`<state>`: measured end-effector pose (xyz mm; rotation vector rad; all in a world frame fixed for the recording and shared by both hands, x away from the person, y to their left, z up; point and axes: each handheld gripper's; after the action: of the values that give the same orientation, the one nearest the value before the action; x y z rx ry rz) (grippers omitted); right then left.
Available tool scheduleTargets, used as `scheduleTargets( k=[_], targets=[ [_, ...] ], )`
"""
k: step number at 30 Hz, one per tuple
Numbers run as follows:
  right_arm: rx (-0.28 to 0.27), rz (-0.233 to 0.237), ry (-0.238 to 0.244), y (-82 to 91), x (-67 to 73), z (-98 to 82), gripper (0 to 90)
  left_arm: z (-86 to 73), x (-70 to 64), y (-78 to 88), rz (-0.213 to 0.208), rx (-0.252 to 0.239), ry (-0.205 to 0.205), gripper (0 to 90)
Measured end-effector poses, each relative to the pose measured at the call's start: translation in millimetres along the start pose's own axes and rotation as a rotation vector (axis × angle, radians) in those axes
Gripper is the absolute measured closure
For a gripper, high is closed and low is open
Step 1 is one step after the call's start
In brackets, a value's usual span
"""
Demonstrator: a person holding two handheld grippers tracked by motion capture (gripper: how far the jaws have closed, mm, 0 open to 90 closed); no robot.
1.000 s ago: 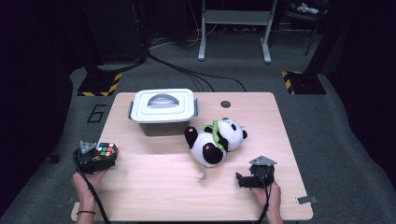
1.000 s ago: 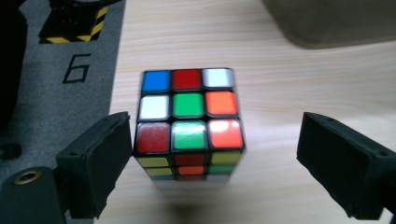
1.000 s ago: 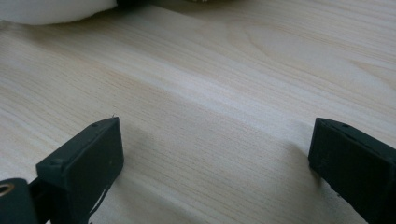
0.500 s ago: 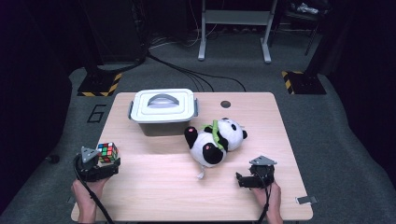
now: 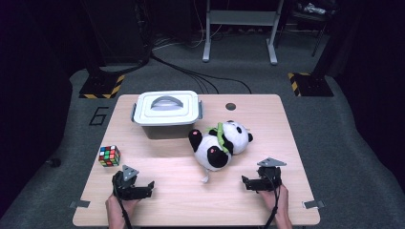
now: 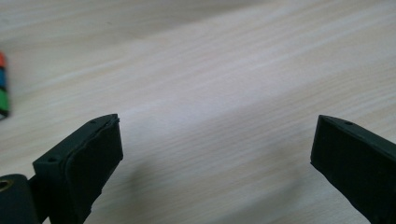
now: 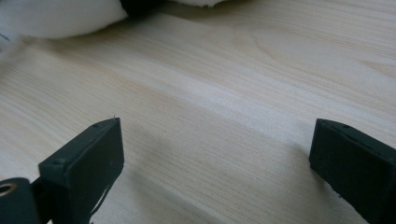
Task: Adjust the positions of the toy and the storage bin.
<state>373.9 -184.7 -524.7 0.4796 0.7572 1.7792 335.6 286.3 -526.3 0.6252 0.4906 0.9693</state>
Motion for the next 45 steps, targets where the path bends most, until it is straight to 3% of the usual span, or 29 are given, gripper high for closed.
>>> scheduleTargets(
  k=[2,8,16,19,24,30,32,34,39,42,43,44,45],
  targets=[
    [-0.011,0.015,-0.024,1.0,-5.2,2.2,3.6,-0.5,-0.5,-5.2,-0.029,0.018,-0.001,0.6],
    [-0.028,0.018,-0.016,5.2,-16.0,24.4,3.9,3.0,2.7,-9.1,-0.036,0.016,0.0,0.0],
    [-0.07,0.013,0.05,9.2,-10.3,81.4,6.3,2.7,2.1,-9.9,-0.035,0.006,-0.004,0.0],
    [-0.109,0.033,0.033,8.7,-10.4,105.2,9.1,2.9,2.2,-9.3,-0.039,0.015,-0.003,0.0],
    [-0.09,0.046,0.043,-4.0,-11.7,138.0,15.9,2.7,1.9,-9.6,-0.041,0.012,-0.005,0.0],
    [-0.058,0.112,0.047,-17.7,-16.3,160.6,25.7,2.9,2.0,-9.3,-0.045,0.016,-0.007,0.0],
    [-0.048,0.122,0.06,-22.0,-14.2,164.0,34.4,2.9,2.0,-9.5,-0.046,0.014,-0.009,0.0],
    [-0.004,0.13,0.07,-29.5,-10.6,162.3,47.7,2.8,2.0,-9.5,-0.046,0.013,-0.009,0.0],
    [-0.022,0.098,0.07,-33.9,-6.4,148.5,70.8,2.8,1.8,-9.3,-0.046,0.016,-0.008,0.0],
    [-0.016,0.066,0.07,-26.7,-4.1,145.4,75.3,2.8,1.8,-9.4,-0.046,0.015,-0.007,0.0],
    [-0.018,0.047,0.073,-22.1,-2.5,145.0,86.2,2.8,1.8,-9.4,-0.046,0.015,-0.008,0.0],
    [-0.034,0.055,0.049,-16.2,-1.0,144.4,89.5,2.8,1.8,-9.3,-0.046,0.015,-0.007,0.0],
    [-0.027,0.037,0.062,-12.6,1.9,144.3,89.5,2.8,1.8,-9.3,-0.046,0.015,-0.007,0.0]
  ],
)
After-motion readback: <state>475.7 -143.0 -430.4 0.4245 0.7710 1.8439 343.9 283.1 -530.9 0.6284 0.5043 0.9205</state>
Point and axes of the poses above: each handheld gripper's, and its own axes: y roughly backward along the jaws, z roughly out of its top, x roughly to its left, and after that the axes turned 11 degrees about -z, right-handed
